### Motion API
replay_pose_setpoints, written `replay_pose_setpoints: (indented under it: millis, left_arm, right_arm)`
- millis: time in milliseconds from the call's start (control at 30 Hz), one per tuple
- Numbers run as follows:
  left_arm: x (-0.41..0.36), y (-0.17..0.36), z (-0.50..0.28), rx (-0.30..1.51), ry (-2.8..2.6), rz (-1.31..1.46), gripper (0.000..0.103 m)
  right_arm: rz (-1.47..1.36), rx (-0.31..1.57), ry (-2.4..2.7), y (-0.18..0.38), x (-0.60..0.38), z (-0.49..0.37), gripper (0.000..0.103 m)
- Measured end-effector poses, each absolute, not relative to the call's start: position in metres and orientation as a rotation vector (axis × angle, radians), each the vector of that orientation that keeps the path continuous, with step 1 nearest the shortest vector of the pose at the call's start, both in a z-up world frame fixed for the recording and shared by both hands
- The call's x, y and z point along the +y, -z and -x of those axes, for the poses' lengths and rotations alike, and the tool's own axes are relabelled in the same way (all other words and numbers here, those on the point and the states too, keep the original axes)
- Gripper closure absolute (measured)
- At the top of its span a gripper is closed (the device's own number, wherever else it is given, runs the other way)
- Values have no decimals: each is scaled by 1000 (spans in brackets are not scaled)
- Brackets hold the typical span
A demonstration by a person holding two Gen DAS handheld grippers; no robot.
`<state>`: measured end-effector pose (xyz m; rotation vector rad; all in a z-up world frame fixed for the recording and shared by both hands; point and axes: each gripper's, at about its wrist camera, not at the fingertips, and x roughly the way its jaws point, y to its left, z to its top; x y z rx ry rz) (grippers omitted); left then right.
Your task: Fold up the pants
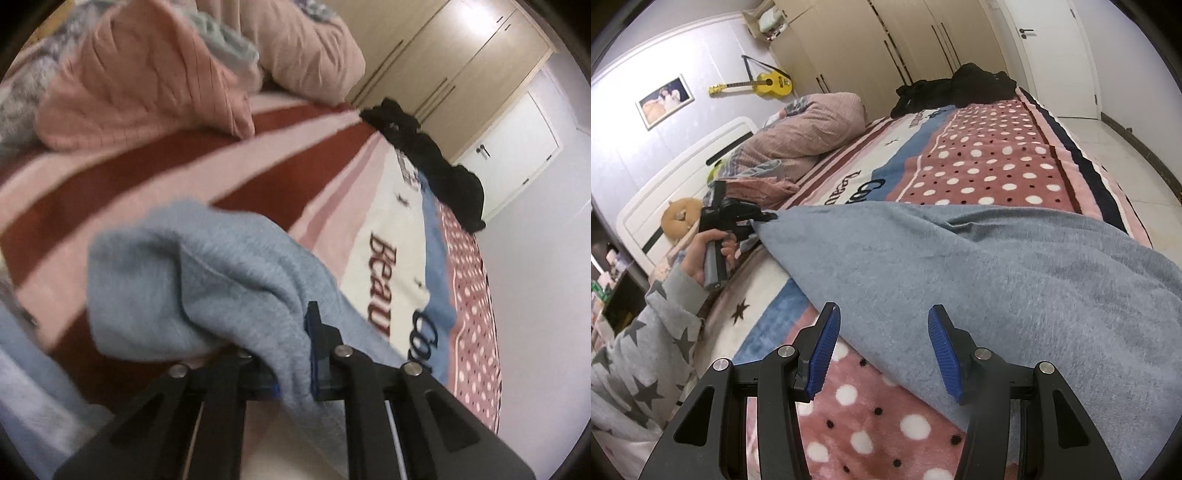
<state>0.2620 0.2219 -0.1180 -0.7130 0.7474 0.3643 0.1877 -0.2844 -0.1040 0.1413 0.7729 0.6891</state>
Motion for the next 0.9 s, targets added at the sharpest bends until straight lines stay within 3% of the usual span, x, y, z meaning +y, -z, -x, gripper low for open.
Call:
replay_pose_setpoints:
  millis: [467, 700, 900]
  left_arm:
    - [298, 24, -229, 628, -633, 479, 95]
    - [185, 11, -239, 672, -209, 346, 95]
    - [42, 60, -243, 807, 137, 187, 94]
  right_arm:
    - [-119, 801, -668, 107, -298, -171, 57]
    - [-186, 813, -673, 111, -299, -176, 57]
    - [-169, 784, -678, 97, -290, -167, 57]
